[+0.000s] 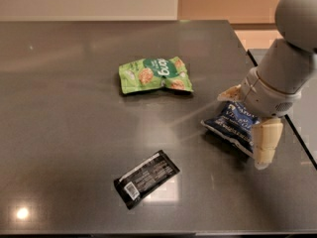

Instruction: Move blue chip bag near green rice chip bag

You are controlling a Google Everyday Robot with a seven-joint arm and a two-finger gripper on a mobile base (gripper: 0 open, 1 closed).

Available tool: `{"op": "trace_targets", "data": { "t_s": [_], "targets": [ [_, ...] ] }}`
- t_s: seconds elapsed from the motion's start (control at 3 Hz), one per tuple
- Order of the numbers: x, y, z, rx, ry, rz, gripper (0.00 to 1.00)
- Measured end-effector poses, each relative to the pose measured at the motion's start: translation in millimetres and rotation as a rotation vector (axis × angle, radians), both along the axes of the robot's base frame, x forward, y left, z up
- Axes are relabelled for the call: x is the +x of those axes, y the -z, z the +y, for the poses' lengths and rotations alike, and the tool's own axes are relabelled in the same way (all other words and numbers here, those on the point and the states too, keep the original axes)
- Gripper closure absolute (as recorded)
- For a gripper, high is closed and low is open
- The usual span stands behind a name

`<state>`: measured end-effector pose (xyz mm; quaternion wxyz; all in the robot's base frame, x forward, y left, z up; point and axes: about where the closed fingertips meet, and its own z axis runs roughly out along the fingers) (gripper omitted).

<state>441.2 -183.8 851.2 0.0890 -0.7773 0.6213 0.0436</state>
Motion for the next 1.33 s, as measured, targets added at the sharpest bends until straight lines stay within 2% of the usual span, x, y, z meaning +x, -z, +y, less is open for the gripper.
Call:
{"op": "trace_targets", "data": {
  "t_s": [0.33,0.67,1.33],
  "targets": [
    [-0.9,8.9,0.3,-0.009,-0.008,0.010,0.00],
    [0.0,11.9,1.3,-0.016,-0.008,0.011,0.18],
    [6.4,9.0,2.1,-0.043,-0.013,-0.001,0.65]
  ]
}}
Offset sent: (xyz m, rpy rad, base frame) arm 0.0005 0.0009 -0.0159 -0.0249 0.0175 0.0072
